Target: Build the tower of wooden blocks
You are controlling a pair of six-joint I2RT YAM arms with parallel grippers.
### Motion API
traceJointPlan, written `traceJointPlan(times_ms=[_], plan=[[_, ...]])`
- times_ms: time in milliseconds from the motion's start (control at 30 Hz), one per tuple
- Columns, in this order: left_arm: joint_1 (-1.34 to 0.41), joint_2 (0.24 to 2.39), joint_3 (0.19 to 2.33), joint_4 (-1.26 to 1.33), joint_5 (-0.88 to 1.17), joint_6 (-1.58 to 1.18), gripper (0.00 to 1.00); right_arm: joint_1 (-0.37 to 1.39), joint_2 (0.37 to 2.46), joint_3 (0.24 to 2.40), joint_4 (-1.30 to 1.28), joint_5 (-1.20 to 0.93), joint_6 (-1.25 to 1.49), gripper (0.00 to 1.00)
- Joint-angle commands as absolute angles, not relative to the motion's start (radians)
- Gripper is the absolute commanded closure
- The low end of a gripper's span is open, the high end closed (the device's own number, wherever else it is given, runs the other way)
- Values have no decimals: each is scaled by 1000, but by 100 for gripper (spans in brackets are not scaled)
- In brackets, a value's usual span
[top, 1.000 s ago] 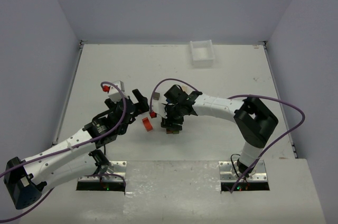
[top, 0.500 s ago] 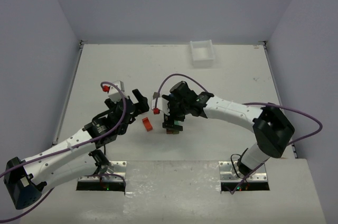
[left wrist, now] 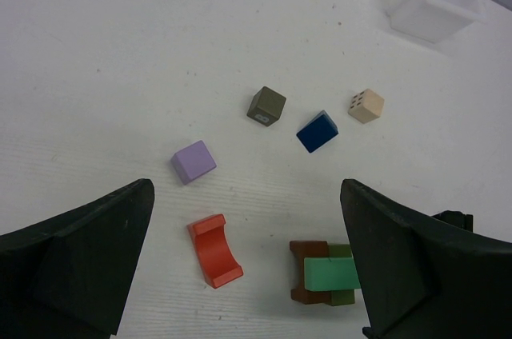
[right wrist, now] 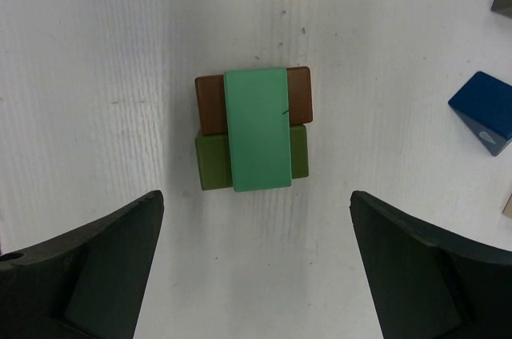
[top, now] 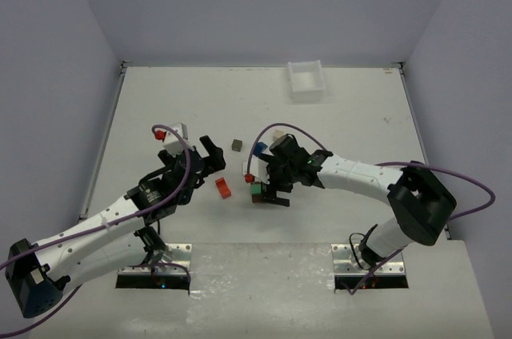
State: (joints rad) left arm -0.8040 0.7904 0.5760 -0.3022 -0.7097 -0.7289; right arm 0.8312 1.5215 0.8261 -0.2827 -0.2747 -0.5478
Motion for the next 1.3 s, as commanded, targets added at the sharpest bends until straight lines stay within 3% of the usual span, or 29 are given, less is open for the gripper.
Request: traceJointPlan(times_ms=[0,333,1267], plan=[[-804,791,575,-256,-710,-709,0,827,1509,788,-158,-236,-519,1],[-804,790,575,-256,-716,-709,0,827,1513,707,-6,-186,-457,1],[-804,795,574,-252,-712,-710,0,827,1554,721,15,-184,-454,1]])
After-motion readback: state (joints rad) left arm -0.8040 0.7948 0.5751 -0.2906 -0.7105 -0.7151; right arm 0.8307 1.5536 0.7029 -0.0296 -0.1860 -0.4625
